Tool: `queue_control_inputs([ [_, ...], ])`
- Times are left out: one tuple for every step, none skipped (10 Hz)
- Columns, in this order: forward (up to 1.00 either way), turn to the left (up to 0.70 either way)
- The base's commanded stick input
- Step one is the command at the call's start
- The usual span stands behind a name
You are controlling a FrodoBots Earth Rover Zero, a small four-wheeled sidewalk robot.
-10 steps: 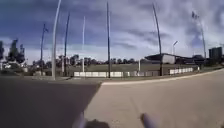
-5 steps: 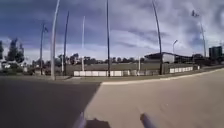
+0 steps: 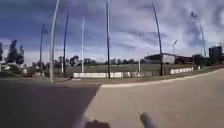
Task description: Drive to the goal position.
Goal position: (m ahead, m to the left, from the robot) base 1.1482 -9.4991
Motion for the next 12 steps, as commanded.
queue_control_inputs([
  [0.26,0.00],
  [0.15,0.00],
  [0.46,0.00],
  [0.24,0.00],
  [0.02,0.00],
  [0.10,0.00],
  [0.11,0.00],
  [0.00,0.00],
  [0.00,0.00],
  [0.00,-0.34],
  [0.00,-0.41],
  [0.00,-0.48],
])
